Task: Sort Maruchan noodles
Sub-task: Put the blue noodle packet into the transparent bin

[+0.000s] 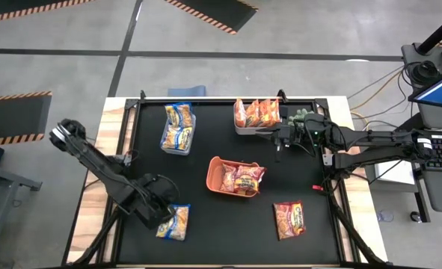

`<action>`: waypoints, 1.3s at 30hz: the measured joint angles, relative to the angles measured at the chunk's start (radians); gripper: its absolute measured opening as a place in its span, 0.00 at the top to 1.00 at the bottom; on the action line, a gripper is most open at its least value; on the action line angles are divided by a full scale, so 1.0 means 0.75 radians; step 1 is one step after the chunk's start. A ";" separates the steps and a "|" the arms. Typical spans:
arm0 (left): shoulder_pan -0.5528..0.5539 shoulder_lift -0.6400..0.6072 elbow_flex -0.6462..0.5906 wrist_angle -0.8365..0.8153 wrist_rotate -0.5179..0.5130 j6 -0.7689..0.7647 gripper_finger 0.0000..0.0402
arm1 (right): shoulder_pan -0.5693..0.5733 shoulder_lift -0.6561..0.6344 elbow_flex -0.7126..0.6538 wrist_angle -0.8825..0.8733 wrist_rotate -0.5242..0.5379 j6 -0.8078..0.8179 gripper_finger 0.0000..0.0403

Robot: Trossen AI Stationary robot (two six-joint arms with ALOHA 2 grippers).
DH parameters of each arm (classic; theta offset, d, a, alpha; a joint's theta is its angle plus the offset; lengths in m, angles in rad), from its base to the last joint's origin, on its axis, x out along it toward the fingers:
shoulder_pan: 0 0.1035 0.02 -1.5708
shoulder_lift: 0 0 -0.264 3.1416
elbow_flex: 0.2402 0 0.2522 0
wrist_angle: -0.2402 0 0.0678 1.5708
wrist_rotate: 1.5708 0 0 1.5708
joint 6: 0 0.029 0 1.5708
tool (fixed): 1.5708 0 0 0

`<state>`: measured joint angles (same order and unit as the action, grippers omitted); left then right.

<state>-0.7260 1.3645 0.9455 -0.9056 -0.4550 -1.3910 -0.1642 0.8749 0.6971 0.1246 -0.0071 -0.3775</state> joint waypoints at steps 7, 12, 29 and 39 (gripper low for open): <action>0.008 -0.118 -0.103 0.006 0.181 -0.512 0.80 | 0.000 0.000 0.000 0.000 0.001 -0.010 0.92; 0.004 -0.105 -0.119 0.007 0.472 -0.666 0.68 | 0.000 0.000 0.000 0.000 0.001 -0.010 0.92; -0.008 0.191 -0.120 0.258 0.487 -0.510 0.31 | 0.000 0.000 0.000 0.000 0.001 -0.004 0.92; -0.008 0.250 -0.144 0.335 0.434 -0.467 0.41 | 0.000 0.000 0.000 -0.001 0.000 0.000 0.92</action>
<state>-0.7322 1.5517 0.8371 -0.6540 -0.1292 -1.7409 -0.1642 0.8749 0.6971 0.1242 -0.0068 -0.3779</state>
